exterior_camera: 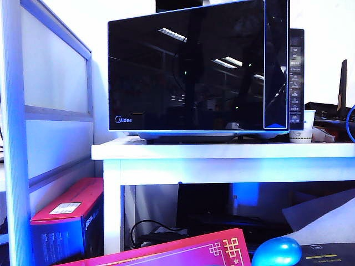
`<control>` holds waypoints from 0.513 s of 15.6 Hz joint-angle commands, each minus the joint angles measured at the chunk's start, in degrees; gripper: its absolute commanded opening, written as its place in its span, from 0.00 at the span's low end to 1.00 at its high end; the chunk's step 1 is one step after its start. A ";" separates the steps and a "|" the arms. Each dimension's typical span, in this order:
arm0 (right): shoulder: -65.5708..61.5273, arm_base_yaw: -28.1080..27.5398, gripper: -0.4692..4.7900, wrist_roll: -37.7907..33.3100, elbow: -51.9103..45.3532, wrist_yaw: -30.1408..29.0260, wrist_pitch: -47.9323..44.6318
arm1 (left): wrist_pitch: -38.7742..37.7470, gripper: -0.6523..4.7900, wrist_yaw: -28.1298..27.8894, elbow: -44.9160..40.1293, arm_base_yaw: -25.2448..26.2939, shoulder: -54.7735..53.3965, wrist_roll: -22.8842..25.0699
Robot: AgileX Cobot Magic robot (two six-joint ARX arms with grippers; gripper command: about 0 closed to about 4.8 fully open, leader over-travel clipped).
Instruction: Open the microwave door, place the orange inside the microwave, then close the microwave door.
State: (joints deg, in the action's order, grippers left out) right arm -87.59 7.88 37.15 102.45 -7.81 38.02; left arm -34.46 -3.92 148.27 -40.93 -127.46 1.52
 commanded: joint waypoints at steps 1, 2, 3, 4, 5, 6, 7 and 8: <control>0.11 0.07 1.00 0.20 0.00 -1.22 1.70 | 0.79 0.80 0.81 0.13 0.13 -1.51 -0.04; 0.11 0.07 1.00 -0.07 0.00 -0.48 -0.11 | 0.07 0.80 1.29 0.13 0.11 -1.55 -0.04; 0.11 0.07 1.00 -1.84 0.00 3.34 -3.45 | -0.83 0.80 1.49 0.13 -0.09 -1.53 -0.72; 0.11 0.07 1.00 -3.58 0.00 6.71 -7.30 | -2.12 0.80 1.62 0.15 -0.09 -1.49 -2.03; 0.11 0.07 1.00 -6.19 0.00 8.79 -11.67 | -4.37 0.80 1.68 0.15 -0.09 -1.49 -2.45; 0.09 0.07 1.00 -9.86 0.00 9.38 -16.13 | -7.06 0.80 1.81 0.15 -0.07 -1.53 -2.40; -0.02 0.07 1.00 -13.16 0.00 9.40 -20.15 | -9.40 0.80 2.23 0.13 -0.09 -1.53 -2.29; -0.24 0.07 0.99 -15.10 0.00 9.42 -23.82 | -10.91 0.80 3.34 0.13 -0.09 -1.53 -2.21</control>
State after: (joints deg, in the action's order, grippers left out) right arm -87.85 7.84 24.82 102.19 1.48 18.72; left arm -39.53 -1.93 148.77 -40.95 -128.42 0.23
